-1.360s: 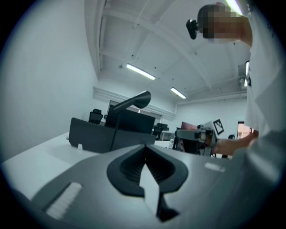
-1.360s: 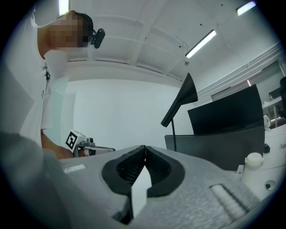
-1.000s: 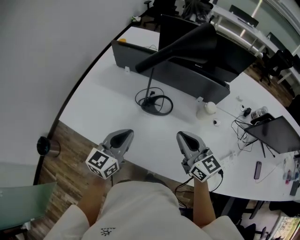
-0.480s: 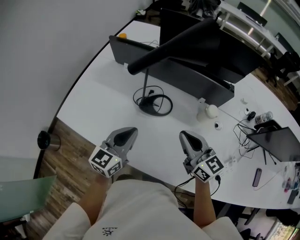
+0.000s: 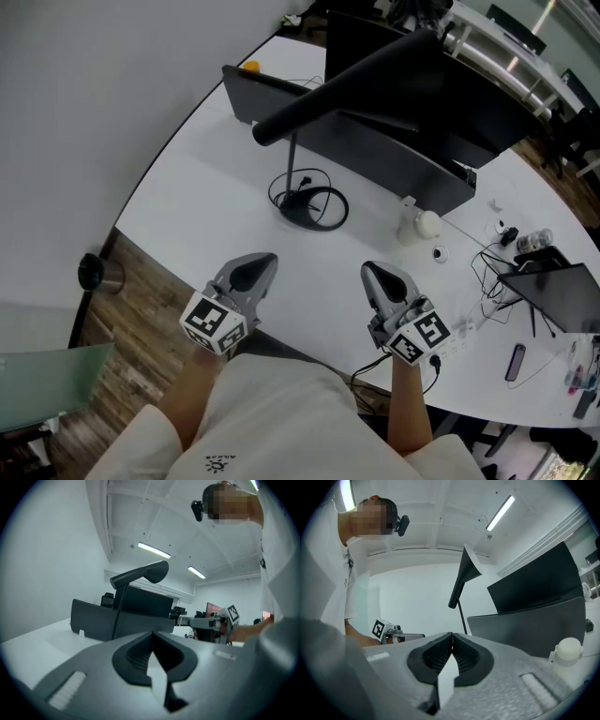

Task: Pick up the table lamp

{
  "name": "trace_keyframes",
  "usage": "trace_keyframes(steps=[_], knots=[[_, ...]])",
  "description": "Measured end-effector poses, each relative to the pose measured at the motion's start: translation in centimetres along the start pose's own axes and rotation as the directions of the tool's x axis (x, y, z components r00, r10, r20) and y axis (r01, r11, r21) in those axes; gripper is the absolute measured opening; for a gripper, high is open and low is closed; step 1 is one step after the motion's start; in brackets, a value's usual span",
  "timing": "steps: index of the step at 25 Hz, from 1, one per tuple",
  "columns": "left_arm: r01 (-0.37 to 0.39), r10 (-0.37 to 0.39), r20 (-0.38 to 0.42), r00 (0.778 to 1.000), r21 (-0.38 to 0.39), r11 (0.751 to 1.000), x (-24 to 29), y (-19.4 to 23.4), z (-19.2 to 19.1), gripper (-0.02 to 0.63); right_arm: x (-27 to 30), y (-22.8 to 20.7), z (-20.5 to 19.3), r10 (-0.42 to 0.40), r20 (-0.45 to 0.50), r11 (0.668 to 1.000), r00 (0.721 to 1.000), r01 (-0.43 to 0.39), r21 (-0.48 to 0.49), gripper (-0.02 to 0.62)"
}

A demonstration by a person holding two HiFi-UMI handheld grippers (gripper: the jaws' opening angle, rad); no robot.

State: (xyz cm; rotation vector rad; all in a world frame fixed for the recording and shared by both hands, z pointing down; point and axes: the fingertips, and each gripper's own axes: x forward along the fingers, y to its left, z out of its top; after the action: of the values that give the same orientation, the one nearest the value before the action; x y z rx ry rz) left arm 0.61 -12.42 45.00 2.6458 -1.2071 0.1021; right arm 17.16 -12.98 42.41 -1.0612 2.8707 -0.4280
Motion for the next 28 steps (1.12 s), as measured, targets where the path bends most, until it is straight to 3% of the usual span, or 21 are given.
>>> trace_keyframes(steps=[18,28], knots=[[-0.034,0.034,0.01,0.999,0.005,0.999,-0.1,3.1,0.2,-0.008,3.6,1.2,0.5,0.04,0.038,0.999,0.998,-0.04,-0.001,0.002],[0.003,-0.003,-0.024,1.0,-0.004,1.0,2.2,6.4,-1.4,-0.008,8.5,1.3,-1.1,0.036,-0.028,0.998,0.999,-0.037,-0.053,0.002]])
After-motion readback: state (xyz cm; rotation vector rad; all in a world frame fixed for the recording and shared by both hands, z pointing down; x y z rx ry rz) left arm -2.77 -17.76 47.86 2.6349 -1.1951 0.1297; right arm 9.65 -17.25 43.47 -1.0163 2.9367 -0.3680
